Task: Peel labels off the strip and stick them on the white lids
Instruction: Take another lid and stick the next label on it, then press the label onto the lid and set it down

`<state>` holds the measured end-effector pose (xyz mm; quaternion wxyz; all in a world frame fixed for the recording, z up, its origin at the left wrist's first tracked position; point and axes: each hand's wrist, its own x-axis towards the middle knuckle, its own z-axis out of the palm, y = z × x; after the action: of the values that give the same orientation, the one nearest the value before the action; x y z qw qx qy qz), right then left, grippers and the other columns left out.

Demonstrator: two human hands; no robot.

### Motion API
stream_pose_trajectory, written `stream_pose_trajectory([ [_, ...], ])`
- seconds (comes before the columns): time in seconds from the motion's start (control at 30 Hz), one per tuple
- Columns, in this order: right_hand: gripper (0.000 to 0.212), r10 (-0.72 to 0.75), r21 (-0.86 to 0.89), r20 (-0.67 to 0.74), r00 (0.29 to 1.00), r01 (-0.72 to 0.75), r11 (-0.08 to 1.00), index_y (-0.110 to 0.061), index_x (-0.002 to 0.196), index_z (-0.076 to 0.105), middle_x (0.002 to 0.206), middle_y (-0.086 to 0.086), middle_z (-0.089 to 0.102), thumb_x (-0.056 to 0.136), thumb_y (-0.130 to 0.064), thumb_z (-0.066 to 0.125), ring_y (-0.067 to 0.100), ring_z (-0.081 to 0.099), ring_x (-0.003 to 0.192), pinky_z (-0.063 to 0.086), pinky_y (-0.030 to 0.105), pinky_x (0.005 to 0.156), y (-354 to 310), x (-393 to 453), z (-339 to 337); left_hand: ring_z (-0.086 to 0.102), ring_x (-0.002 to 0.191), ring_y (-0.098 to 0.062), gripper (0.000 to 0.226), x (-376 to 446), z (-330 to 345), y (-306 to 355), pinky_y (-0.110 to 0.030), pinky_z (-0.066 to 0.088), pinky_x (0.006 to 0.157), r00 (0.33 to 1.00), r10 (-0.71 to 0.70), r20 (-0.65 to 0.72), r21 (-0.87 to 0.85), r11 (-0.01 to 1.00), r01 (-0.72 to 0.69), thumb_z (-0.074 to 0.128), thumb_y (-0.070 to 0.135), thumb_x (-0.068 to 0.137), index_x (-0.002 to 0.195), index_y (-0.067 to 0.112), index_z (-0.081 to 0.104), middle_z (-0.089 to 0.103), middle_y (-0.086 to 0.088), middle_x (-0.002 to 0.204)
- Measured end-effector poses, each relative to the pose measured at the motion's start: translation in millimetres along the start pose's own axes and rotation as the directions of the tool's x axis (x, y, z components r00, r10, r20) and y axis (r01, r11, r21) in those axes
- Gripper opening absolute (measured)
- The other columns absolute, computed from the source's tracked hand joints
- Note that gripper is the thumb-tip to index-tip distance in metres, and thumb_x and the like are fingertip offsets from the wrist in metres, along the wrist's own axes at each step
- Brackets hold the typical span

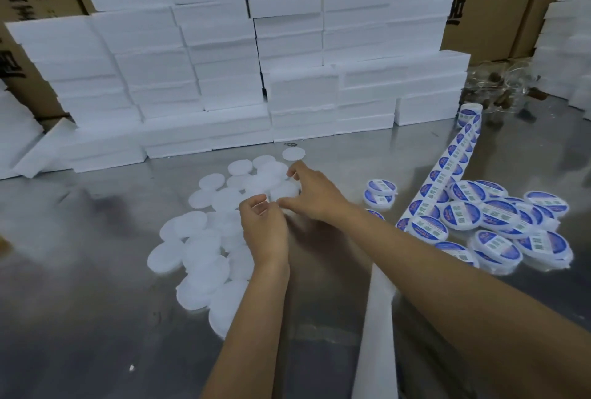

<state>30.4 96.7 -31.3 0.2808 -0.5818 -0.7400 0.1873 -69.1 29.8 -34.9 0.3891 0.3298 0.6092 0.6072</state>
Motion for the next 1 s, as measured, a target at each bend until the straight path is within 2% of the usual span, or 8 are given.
stream_pose_trajectory([
  [0.2,0.057,0.034,0.094,-0.047,0.998,-0.03,0.995,-0.029,0.118,0.043,0.121,0.0,0.059,0.074,-0.046,0.075,0.025,0.056,0.107,0.049,0.044,0.092,5,3,7,0.062,0.107,-0.025,0.024,1,-2,3,-0.029,0.047,0.082,0.999,-0.028,0.024,-0.022,0.999,0.029,0.049,0.01,0.096,0.115,0.024,0.051,0.063,-0.007,0.12],
  [0.33,0.06,0.046,0.232,-0.074,0.996,-0.028,0.972,-0.033,0.117,0.041,0.119,-0.012,0.057,0.073,-0.04,0.081,0.012,0.055,0.111,0.048,0.032,0.089,8,-11,-9,0.065,0.098,-0.02,0.021,0,-4,4,-0.029,0.052,0.081,0.996,-0.073,0.049,-0.113,0.99,0.078,0.052,0.016,0.097,0.116,0.025,0.052,0.065,-0.005,0.113],
  [0.43,0.062,0.025,0.316,-0.096,0.995,0.006,0.949,-0.037,0.118,0.042,0.118,-0.015,0.06,0.071,-0.043,0.082,0.004,0.055,0.106,0.043,0.018,0.08,2,-29,-24,0.073,0.085,-0.017,0.028,-3,-6,8,-0.031,0.058,0.079,0.975,-0.115,0.19,-0.252,0.954,0.162,0.058,0.025,0.098,0.125,0.021,0.052,0.068,-0.004,0.101],
  [0.57,0.059,-0.047,0.384,-0.048,0.998,0.062,0.921,-0.042,0.116,0.043,0.113,-0.019,0.064,0.071,-0.035,0.08,-0.001,0.065,0.085,0.048,0.01,0.069,-6,-64,-38,0.077,0.087,-0.021,0.038,-15,1,14,-0.036,0.062,0.07,0.89,-0.049,0.452,-0.276,0.942,0.192,0.054,0.015,0.102,0.138,0.024,0.049,0.068,-0.01,0.119],
  [0.6,0.058,-0.052,0.376,-0.045,0.998,0.066,0.924,-0.043,0.118,0.043,0.114,-0.02,0.063,0.072,-0.034,0.078,0.0,0.067,0.084,0.05,0.012,0.071,-4,-73,-43,0.077,0.087,-0.023,0.04,-19,3,15,-0.036,0.062,0.069,0.876,-0.039,0.481,-0.247,0.953,0.178,0.05,0.008,0.102,0.138,0.024,0.049,0.068,-0.01,0.12],
  [0.73,0.039,0.006,0.163,-0.122,0.992,0.014,0.986,-0.036,0.12,0.05,0.122,-0.019,0.059,0.086,-0.033,0.068,0.002,0.053,0.117,0.043,0.024,0.096,23,-104,-74,0.075,0.091,-0.033,0.038,-33,10,13,-0.036,0.062,0.07,0.826,-0.002,0.564,-0.221,0.963,0.154,0.046,-0.004,0.1,0.13,0.018,0.053,0.071,-0.014,0.115],
  [0.83,0.022,0.099,0.062,-0.139,0.985,-0.091,0.994,-0.029,0.113,0.056,0.116,-0.009,0.064,0.093,-0.023,0.06,0.012,0.058,0.112,0.047,0.035,0.095,53,-130,-92,0.075,0.086,-0.034,0.034,-45,17,12,-0.036,0.062,0.069,0.786,0.009,0.618,-0.161,0.98,0.115,0.043,-0.005,0.099,0.121,0.017,0.056,0.073,-0.015,0.105],
  [1.0,0.022,0.119,0.03,-0.139,0.983,-0.116,0.993,-0.025,0.106,0.06,0.102,-0.014,0.067,0.088,-0.015,0.067,0.007,0.06,0.103,0.047,0.033,0.095,77,-157,-98,0.073,0.08,-0.033,0.03,-68,28,7,-0.039,0.062,0.071,0.637,0.0,0.771,-0.033,0.999,0.04,0.049,-0.004,0.097,0.116,0.017,0.059,0.07,-0.024,0.102],
])
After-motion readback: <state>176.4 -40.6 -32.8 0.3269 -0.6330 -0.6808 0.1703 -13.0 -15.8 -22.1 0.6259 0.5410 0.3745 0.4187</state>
